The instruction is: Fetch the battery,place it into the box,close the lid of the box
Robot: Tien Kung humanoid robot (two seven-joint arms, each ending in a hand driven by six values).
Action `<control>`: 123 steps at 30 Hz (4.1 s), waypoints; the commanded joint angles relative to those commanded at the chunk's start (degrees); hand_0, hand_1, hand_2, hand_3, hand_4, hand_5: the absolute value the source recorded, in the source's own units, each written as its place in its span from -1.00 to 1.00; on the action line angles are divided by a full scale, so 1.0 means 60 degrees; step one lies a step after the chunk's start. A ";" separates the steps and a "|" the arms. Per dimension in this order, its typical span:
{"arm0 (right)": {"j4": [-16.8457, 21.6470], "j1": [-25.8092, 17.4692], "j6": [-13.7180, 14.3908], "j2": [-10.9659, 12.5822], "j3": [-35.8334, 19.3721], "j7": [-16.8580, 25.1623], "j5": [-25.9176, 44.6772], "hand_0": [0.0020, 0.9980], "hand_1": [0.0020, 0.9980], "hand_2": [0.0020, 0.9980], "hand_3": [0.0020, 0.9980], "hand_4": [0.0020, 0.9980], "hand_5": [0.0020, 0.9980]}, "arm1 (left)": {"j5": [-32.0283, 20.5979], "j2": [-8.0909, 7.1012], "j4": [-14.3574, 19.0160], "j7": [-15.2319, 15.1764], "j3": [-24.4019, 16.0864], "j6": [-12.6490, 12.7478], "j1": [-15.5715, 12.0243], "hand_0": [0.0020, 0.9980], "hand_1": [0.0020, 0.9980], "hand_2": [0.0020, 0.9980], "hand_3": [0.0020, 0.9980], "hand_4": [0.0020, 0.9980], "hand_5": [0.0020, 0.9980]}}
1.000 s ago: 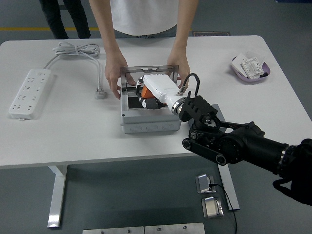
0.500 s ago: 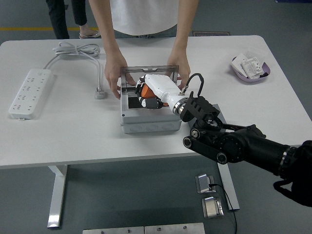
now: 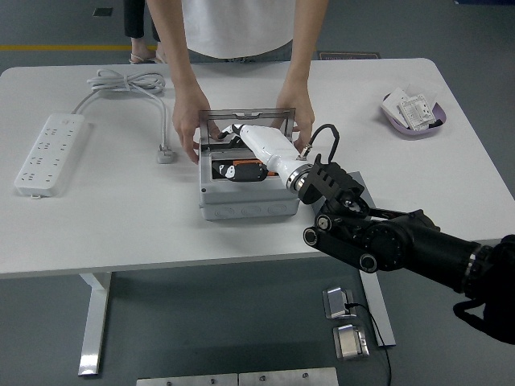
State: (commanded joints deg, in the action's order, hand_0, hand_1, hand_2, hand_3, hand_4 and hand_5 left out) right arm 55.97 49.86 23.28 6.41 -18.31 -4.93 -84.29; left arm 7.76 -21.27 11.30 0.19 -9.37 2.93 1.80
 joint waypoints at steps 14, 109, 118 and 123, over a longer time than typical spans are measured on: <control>0.2569 0.0101 -0.1358 0.1623 -0.2367 -0.0773 0.1636 0.52 0.32 0.33 0.57 0.52 0.09 | -0.0248 0.0014 0.0000 0.0023 0.0109 -0.0024 -0.0077 0.22 0.39 0.24 0.30 0.37 -0.73; 0.2928 -0.6776 -0.0319 0.2234 -0.9202 0.3996 0.5118 0.44 0.25 0.27 0.46 0.42 0.09 | 0.1364 0.0284 0.0029 0.0015 -0.1752 -0.0083 -0.0421 0.22 0.39 0.24 0.29 0.40 -0.73; 0.2834 -0.6757 -0.0282 0.2067 -0.9868 0.4333 0.5871 0.46 0.25 0.26 0.40 0.43 0.08 | 0.1329 0.0271 0.0036 0.0015 -0.1693 -0.0088 -0.0368 0.22 0.38 0.24 0.29 0.40 -0.74; 0.2866 -0.6809 -0.0271 0.2060 -0.9911 0.4359 0.5883 0.46 0.25 0.26 0.40 0.43 0.08 | 0.1259 0.0296 0.0023 0.0013 -0.1627 -0.0082 -0.0393 0.22 0.38 0.24 0.29 0.40 -0.74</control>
State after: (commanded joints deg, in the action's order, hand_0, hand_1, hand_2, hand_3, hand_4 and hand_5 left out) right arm 73.17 9.00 21.65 18.77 -77.78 21.23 -48.99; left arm 15.31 -19.50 11.44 0.27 -19.13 2.44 -0.56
